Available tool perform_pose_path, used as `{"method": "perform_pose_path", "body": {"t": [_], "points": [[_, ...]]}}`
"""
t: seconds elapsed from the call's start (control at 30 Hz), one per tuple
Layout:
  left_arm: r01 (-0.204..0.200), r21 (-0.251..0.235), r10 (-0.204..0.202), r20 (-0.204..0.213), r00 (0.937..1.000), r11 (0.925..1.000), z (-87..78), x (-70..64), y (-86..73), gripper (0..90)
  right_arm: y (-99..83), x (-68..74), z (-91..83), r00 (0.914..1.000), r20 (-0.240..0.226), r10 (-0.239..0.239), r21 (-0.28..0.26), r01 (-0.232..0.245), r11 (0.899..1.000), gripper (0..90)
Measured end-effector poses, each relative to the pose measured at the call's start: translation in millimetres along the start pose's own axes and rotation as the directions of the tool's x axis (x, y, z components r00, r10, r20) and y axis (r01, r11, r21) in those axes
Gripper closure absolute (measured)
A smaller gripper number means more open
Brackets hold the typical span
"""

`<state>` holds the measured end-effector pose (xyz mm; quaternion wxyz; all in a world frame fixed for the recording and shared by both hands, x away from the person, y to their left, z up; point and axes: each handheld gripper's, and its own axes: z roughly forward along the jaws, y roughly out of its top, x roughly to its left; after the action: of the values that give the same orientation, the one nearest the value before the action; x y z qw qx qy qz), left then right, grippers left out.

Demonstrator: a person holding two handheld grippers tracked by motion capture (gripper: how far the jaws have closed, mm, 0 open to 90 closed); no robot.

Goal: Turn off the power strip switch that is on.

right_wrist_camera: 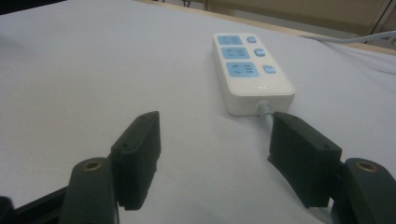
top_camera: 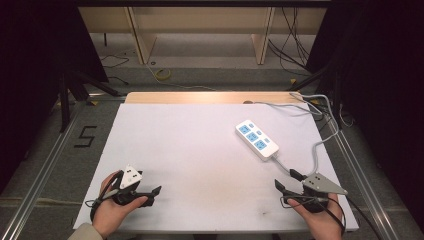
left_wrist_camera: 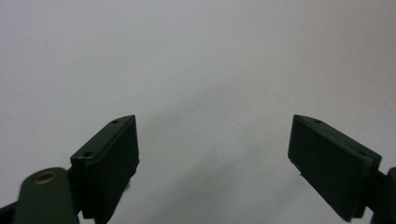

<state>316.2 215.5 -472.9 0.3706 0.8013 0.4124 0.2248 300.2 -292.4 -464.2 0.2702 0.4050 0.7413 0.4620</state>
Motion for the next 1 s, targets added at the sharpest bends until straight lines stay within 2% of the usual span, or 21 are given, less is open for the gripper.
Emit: {"method": "perform_pose_path", "body": {"t": [0.17, 0.27, 0.37, 0.4, 0.5, 0.57, 0.67, 0.83, 1.0], "points": [[0.001, -0.001, -0.001, -0.005, 1.0000, 1.0000, -0.7, 0.1, -0.1, 16.2, 0.0, -0.8, -2.5, 1.0000, 0.007, 0.007, -0.006, -0.007, 1.000, 36.5], [0.001, -0.003, -0.001, -0.007, 1.0000, 1.0000, -0.8, 0.4, -0.5, 16.3, 1.4, -0.7, -4.9, 0.9999, 0.014, 0.008, -0.011, -0.007, 1.000, 40.8], [0.005, -0.003, -0.005, -0.010, 0.9999, 1.0000, -1.1, 0.3, -0.8, 16.6, 5.3, -0.7, -8.8, 0.9995, 0.029, 0.009, -0.008, -0.009, 1.000, 54.0], [0.004, -0.003, -0.004, -0.011, 0.9999, 1.0000, -1.0, 0.3, -0.8, 16.6, 5.3, -0.7, -8.8, 0.9995, 0.029, 0.009, -0.008, -0.009, 1.000, 54.0], [0.004, -0.003, -0.004, -0.014, 0.9999, 1.0000, -1.1, 0.3, -0.6, 16.8, 8.0, -1.0, -10.9, 0.9991, 0.042, 0.000, 0.000, 0.000, 1.000, 63.2], [0.007, -0.006, -0.007, -0.014, 0.9999, 1.0000, -1.1, 0.4, -0.4, 17.0, 9.9, -1.3, -11.7, 0.9982, 0.058, -0.015, 0.011, 0.014, 1.000, 73.0], [0.013, -0.007, -0.013, -0.015, 0.9998, 0.9999, -0.9, 0.6, -0.5, 17.3, 14.0, -2.6, -13.7, 0.9969, 0.075, -0.023, 0.019, 0.021, 1.000, 81.6], [0.013, -0.012, -0.013, -0.016, 0.9998, 0.9998, -1.2, 0.8, -0.3, 17.7, 20.6, -5.1, -16.7, 0.9944, 0.101, -0.033, 0.038, 0.029, 0.999, 90.0], [0.011, -0.016, -0.012, -0.022, 0.9997, 0.9998, -0.5, 0.8, 0.5, 17.9, 28.4, -7.1, -16.4, 0.9936, 0.103, -0.048, 0.065, 0.041, 0.997, 90.0]]}}
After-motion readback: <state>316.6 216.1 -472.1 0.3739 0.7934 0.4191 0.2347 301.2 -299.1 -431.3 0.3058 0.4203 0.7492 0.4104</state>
